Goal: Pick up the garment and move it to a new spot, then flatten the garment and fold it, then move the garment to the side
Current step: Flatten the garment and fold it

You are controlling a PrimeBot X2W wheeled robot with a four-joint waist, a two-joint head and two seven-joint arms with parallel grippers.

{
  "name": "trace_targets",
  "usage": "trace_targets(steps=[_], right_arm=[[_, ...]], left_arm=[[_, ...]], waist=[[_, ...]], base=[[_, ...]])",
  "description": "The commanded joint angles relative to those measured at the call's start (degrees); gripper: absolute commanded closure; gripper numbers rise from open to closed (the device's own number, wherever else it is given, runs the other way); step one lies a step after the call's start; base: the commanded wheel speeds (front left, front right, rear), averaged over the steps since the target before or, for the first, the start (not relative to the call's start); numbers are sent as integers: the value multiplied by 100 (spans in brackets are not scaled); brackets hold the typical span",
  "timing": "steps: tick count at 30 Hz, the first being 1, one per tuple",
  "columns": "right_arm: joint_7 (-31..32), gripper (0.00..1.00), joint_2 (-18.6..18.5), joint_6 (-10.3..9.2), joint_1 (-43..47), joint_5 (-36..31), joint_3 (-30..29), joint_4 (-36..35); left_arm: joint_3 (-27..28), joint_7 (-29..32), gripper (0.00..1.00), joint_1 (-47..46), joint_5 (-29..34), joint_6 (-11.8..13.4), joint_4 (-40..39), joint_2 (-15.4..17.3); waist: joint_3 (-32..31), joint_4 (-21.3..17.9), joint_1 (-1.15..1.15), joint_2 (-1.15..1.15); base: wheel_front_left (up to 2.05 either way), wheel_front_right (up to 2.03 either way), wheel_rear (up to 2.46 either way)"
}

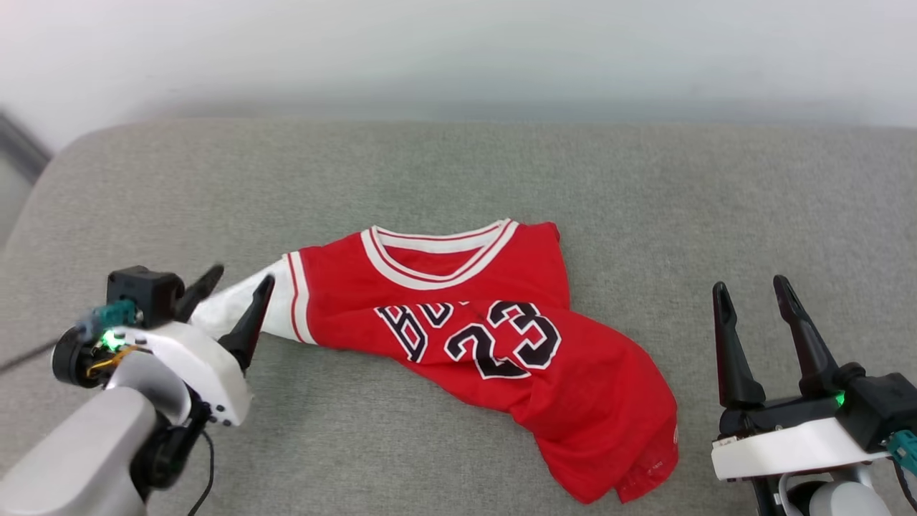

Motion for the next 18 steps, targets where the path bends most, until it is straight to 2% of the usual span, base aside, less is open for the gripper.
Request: trace_targets(steps=[1, 3, 6, 12, 18], right_arm=[[-11, 0, 7, -2, 76, -20, -16, -6], [-11, 0, 6, -2, 108, -28, -41, -22], [-11, 0, 7, -2, 199, -29, -77, -36], [-11, 0, 7, -2, 330, 27, -90, -50], [68, 0, 8, -2, 358, 292, -104, 58]], left_arm=[[55, -368, 0, 130, 128, 75, -111, -74], [169, -705, 0, 268, 313, 214, -319, -169], [413, -849, 0, 562, 678, 446, -738, -349], [1575, -856, 0, 1585, 1711, 1033, -1858, -1047], [1936, -858, 0, 2203, 2455, 1010, -2329, -1440]], waist=[[-101, 66, 1, 0], [-176, 100, 1, 0], [-282, 156, 1, 0], [-384, 215, 1, 0], [-354, 344, 1, 0]], base=[[0, 0, 0], [0, 0, 0], [0, 0, 0], [0, 0, 0], [0, 0, 0]])
